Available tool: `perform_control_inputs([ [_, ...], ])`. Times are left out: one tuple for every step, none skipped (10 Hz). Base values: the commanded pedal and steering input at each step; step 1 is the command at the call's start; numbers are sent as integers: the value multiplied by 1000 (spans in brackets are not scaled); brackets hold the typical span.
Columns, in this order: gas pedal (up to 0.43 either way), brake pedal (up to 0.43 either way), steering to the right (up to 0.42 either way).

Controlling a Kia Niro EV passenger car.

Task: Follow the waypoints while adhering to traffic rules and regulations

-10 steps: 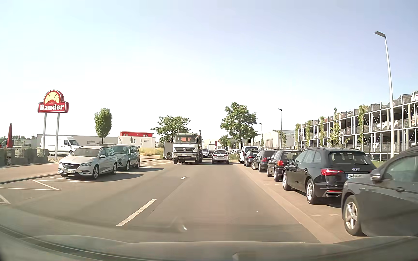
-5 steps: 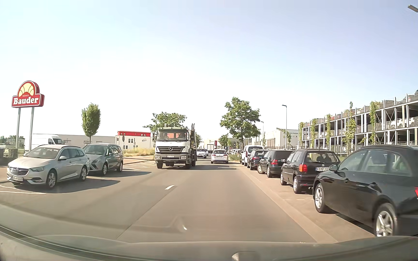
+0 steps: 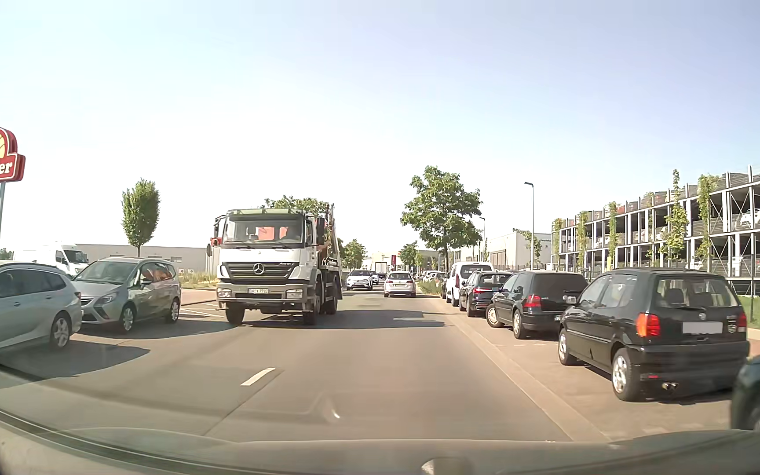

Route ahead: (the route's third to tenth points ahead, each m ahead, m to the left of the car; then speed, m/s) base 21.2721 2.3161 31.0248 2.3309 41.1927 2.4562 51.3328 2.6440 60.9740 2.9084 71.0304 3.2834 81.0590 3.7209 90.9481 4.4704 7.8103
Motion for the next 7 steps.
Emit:
perform_control_inputs([
  [87, 30, 1],
  [87, 30, 1],
  [87, 30, -1],
  [98, 30, -6],
  [98, 30, -6],
  [98, 30, -7],
  [98, 30, -8],
])
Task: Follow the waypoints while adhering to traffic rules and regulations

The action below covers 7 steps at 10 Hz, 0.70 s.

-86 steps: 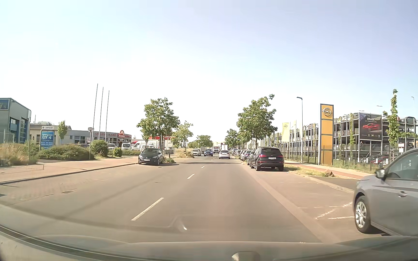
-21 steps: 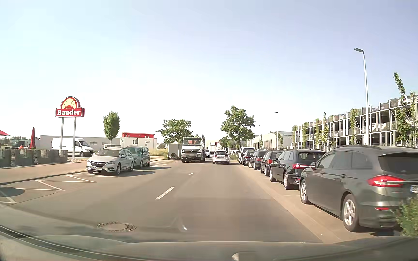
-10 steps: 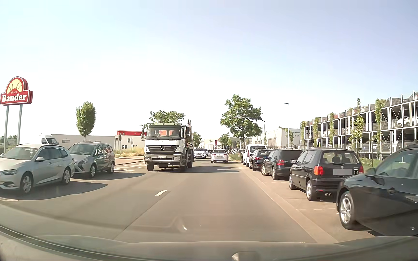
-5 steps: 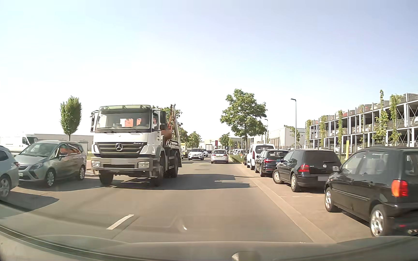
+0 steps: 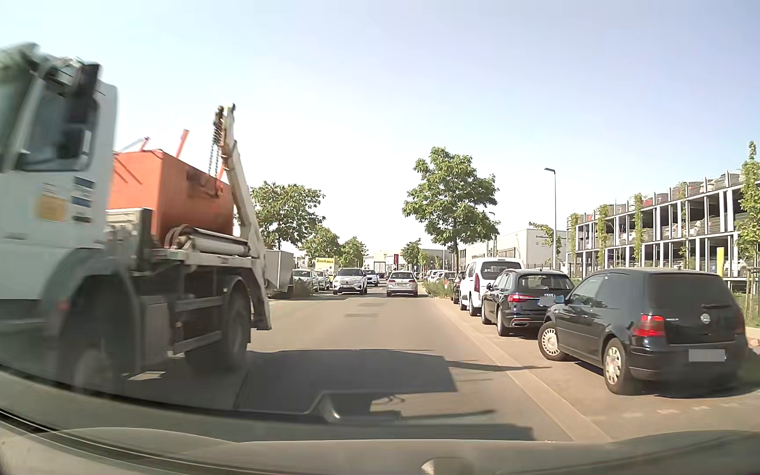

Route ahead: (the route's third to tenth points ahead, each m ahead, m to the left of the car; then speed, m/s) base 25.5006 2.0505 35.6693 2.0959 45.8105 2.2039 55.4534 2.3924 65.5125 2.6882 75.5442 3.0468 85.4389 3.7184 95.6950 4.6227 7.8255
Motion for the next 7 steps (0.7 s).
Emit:
perform_control_inputs([
  [98, 30, -11],
  [110, 30, -14],
  [110, 30, -14],
  [110, 30, -12],
  [110, 30, -12],
  [118, 30, -12],
  [130, 30, -11],
])
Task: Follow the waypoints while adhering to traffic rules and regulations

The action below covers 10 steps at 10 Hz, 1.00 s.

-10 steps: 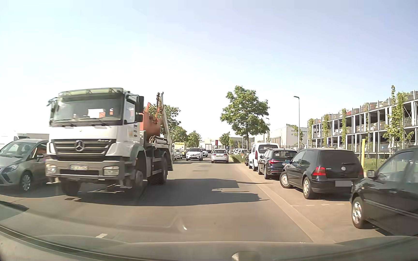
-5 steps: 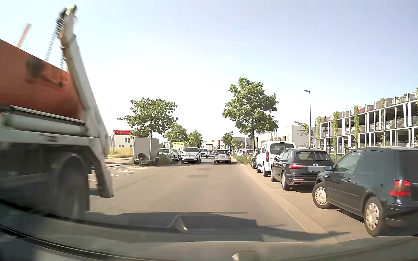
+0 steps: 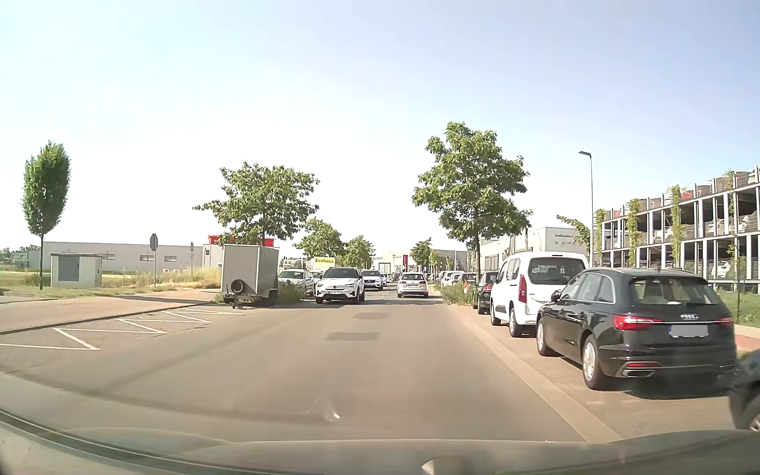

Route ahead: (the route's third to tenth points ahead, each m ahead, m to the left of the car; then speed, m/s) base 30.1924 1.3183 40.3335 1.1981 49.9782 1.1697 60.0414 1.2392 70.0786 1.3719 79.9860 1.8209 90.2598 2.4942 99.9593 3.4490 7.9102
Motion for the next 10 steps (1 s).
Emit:
perform_control_inputs([
  [130, 30, -9],
  [130, 30, -7],
  [130, 30, -4],
  [138, 30, 1],
  [138, 30, 6],
  [150, 30, 7],
  [157, 30, 9],
  [157, 30, 12],
  [169, 30, 14],
  [169, 30, 14],
])
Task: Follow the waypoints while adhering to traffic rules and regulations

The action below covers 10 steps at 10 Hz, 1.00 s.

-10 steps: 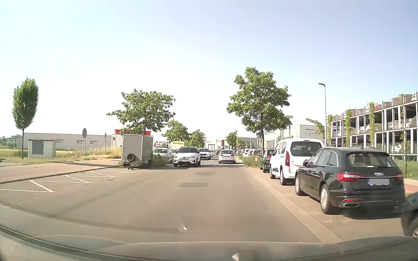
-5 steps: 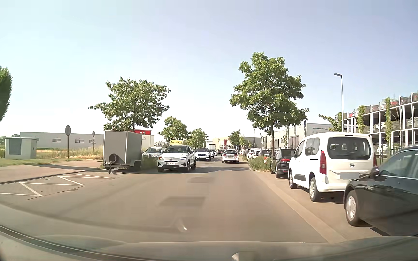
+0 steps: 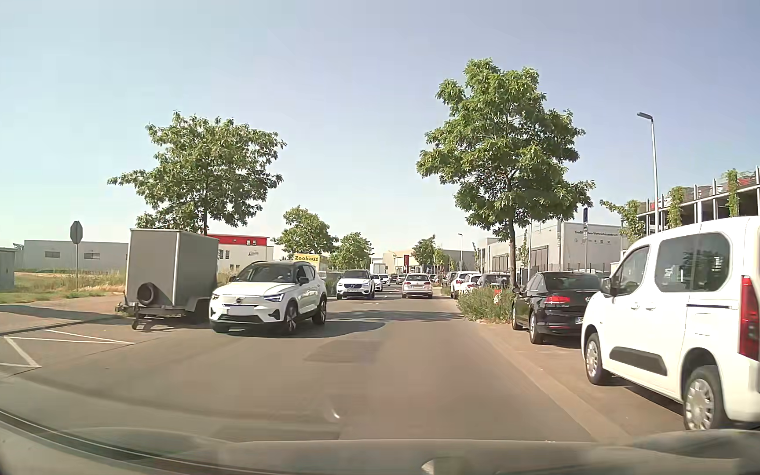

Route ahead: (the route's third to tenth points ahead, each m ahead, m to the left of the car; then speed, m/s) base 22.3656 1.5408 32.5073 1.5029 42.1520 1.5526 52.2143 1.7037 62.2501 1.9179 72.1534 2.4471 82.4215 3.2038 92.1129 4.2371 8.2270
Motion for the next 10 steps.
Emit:
perform_control_inputs([
  [177, 30, 12],
  [177, 30, 12],
  [177, 30, 12],
  [189, 30, 10],
  [189, 30, 8],
  [189, 30, 5],
  [177, 30, 5],
  [177, 30, 5],
  [177, 30, 5],
  [177, 30, 5],
])
